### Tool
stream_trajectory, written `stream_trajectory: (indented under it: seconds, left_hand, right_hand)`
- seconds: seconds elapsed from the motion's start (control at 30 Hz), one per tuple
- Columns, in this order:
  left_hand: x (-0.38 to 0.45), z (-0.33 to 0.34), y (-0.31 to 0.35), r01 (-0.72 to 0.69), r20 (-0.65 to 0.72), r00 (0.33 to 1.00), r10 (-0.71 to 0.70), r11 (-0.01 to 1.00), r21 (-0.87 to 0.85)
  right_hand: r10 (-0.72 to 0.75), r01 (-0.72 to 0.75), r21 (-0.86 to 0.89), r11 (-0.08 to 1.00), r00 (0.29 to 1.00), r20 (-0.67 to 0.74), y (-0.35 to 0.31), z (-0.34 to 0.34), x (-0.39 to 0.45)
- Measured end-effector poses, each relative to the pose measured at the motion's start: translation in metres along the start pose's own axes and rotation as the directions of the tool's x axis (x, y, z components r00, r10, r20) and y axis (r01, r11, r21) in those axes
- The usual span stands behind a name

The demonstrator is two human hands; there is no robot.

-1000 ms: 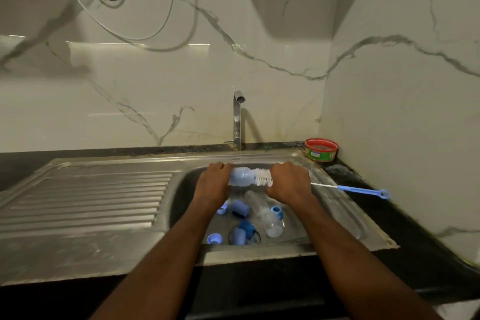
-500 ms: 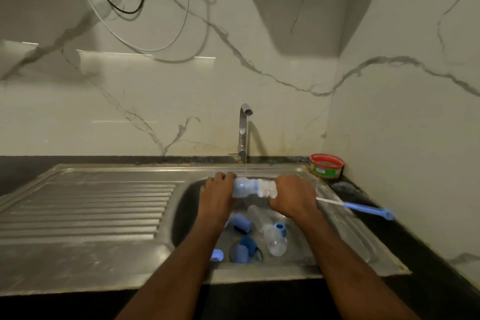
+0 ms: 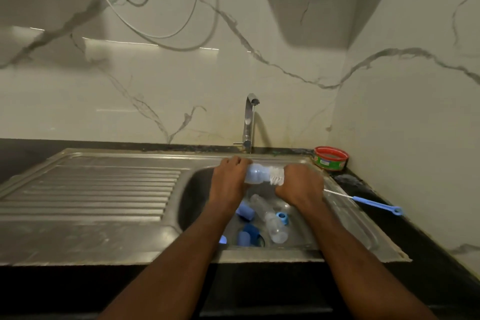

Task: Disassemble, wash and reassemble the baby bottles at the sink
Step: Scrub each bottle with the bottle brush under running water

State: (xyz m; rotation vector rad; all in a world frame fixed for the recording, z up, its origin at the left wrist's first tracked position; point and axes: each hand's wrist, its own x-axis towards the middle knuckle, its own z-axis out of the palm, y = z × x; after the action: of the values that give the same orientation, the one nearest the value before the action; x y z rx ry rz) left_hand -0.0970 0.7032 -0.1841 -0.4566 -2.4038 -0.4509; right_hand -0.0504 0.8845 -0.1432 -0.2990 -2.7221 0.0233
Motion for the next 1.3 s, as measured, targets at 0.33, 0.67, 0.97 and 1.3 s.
stream_trajectory:
  seconds: [0.33,0.67,0.97,1.3]
  left_hand:
    - [0.004,-0.001,-0.010,0.020,0.015,1.000,-0.020,1.000,-0.018]
    - [-0.011,0.000,-0.004,0.032,0.127,0.992,-0.013,0.989,-0.147]
    - [-0.008,-0.002,-0.020,0.036,0.046,0.998,-0.031,0.992,-0.124]
    - [0.003,-0.003,-0.009,-0.055,0.044,0.997,0.061,0.990,-0.132]
  right_hand:
    - [-0.062,0.062,0.024,0.998,0.998,0.028,-0.005,0.005,-0.001]
    - [-0.093,0.092,0.048,0.995,0.996,0.013,-0.007,-0.005,-0.014]
    - [-0.106,0.103,0.071,0.992,0.994,0.030,-0.005,-0.002,-0.012]
    - [-0.027,0.026,0.063,0.998,1.000,0.008,-0.005,0.003,-0.002]
